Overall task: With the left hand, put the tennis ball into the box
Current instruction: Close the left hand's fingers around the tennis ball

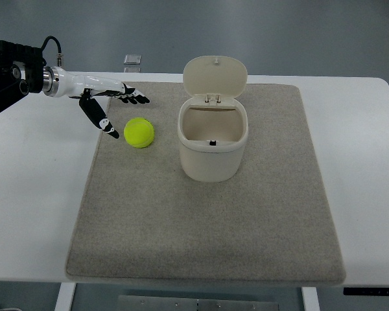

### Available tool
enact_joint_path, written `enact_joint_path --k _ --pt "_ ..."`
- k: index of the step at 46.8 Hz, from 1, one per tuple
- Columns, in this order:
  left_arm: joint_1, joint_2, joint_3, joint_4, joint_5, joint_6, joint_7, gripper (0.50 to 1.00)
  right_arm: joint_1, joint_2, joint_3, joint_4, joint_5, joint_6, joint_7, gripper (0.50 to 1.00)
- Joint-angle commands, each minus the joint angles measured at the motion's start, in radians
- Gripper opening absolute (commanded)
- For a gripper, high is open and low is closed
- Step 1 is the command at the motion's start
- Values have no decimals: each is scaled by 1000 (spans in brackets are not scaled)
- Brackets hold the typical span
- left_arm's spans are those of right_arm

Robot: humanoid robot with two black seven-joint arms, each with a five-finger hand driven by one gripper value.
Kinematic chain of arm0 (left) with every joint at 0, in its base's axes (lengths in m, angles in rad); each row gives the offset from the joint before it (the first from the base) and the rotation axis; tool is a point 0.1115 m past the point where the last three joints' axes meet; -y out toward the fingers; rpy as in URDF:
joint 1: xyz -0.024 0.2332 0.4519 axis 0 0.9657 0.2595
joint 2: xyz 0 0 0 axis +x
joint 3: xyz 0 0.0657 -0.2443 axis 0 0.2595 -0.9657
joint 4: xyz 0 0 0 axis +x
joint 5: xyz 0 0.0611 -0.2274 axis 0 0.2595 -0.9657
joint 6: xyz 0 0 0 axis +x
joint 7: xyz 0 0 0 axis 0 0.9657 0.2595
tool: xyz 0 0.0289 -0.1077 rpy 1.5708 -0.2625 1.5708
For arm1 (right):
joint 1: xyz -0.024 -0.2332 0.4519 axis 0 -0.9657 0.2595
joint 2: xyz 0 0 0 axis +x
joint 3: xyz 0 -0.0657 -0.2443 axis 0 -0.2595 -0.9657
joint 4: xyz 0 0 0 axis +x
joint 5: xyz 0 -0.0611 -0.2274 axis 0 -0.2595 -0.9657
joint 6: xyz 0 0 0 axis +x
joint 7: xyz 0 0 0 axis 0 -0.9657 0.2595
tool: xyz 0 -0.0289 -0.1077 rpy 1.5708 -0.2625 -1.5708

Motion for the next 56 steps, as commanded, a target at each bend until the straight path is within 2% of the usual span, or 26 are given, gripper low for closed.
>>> enact_joint_path --k 1,56 --pt "0 -2 25 -2 -1 27 0 969 0 0 0 0 0 0 0 903" --pt "48 -44 46 -2 15 111 0 958 0 0 0 0 0 0 0 901"
